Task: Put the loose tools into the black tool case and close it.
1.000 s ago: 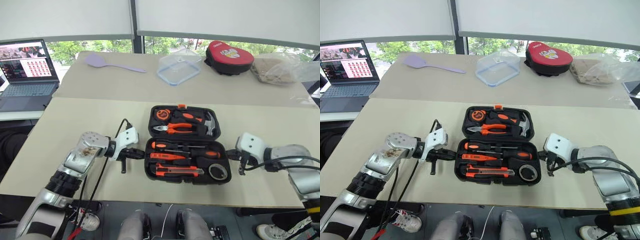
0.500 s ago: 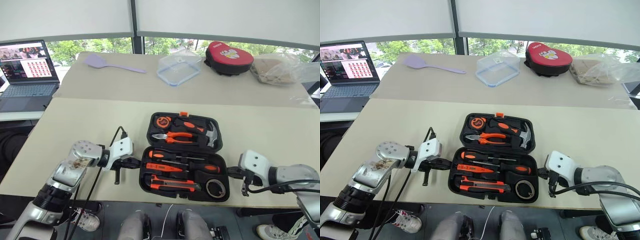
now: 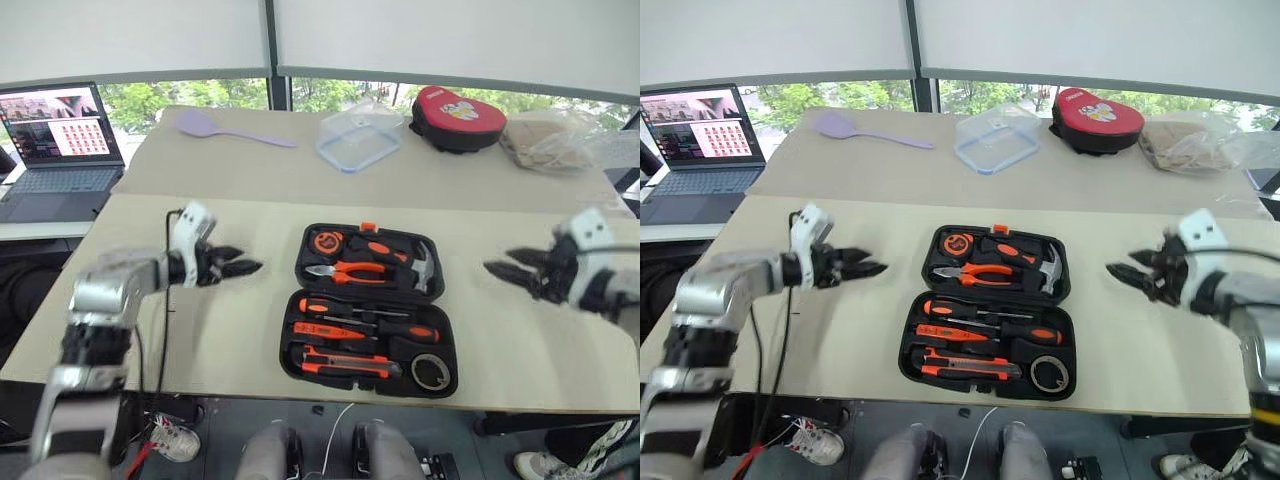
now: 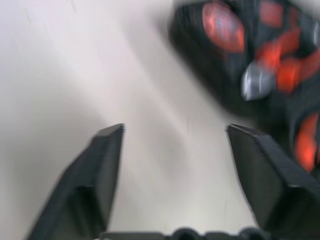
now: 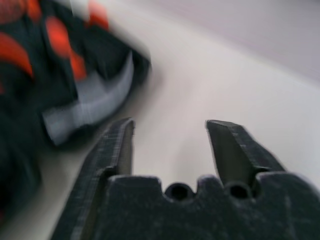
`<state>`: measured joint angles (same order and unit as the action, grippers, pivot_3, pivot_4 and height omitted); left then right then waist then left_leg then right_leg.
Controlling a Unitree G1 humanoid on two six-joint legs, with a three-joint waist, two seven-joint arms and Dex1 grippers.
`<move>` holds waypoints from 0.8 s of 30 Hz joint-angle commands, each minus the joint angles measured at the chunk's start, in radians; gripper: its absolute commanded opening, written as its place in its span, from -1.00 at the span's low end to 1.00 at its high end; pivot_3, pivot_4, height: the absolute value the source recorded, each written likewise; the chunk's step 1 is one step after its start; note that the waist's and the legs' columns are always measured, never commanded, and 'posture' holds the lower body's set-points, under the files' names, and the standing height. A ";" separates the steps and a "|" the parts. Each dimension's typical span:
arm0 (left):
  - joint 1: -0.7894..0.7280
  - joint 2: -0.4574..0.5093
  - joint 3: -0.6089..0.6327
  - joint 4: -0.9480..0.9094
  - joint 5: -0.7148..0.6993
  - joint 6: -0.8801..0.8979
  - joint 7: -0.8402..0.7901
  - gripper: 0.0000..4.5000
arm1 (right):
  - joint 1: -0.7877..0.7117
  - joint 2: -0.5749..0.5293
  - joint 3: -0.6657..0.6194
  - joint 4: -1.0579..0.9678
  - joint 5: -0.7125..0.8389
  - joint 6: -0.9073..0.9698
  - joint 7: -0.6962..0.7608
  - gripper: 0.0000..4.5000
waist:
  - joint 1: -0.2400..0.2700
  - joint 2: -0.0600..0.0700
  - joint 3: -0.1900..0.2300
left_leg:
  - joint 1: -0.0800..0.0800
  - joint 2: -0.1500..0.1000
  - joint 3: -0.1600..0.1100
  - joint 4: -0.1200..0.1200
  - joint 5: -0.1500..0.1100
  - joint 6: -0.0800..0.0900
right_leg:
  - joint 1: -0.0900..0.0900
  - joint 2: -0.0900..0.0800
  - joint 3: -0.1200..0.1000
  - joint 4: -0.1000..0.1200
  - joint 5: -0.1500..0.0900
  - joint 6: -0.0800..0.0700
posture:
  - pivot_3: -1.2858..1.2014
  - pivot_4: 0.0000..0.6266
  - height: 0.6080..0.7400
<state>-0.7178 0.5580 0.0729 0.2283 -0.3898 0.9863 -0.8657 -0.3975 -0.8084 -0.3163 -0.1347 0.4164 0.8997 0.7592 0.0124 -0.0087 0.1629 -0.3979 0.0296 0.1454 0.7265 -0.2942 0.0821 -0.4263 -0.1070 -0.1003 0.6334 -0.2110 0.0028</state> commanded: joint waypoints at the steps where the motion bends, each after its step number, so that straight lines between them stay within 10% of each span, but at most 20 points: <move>1: -0.107 -0.075 0.035 0.080 -0.024 0.079 0.101 1.00 | -0.115 0.045 0.042 0.066 -0.003 0.118 -0.108 0.88 | -0.001 0.000 0.000 | -0.001 0.000 0.000 0.000 0.000 0.000 | 0.000 0.000 0.000 0.000 0.000 0.000 | 0.03 -0.52 0.87; 14: -0.177 -0.187 -0.100 0.206 0.050 -0.017 0.129 1.00 | -0.228 0.135 0.219 0.265 -0.092 0.131 -0.212 0.81 | -0.008 0.000 0.000 | -0.008 -0.013 0.002 -0.006 0.001 0.000 | -0.011 -0.006 -0.001 0.008 -0.004 0.007 | 0.03 -0.52 0.87; 24: -0.169 -0.214 -0.096 0.180 0.045 -0.019 0.144 -0.63 | -0.219 0.150 0.221 0.210 -0.079 0.155 -0.218 -0.67 | -0.008 0.000 0.000 | -0.006 -0.014 0.001 -0.005 0.003 0.001 | -0.010 -0.008 -0.001 0.008 -0.004 0.007 | 0.03 -0.52 0.87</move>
<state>-0.8719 0.3457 -0.0221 0.4277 -0.3468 0.9755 -0.7300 -0.6211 -0.6525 -0.0861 0.1014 0.3380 1.0431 0.5532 0.0043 -0.0089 0.1627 -0.4034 0.0157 0.1466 0.7221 -0.2913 0.0827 -0.4362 -0.1149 -0.1007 0.6413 -0.2153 0.0096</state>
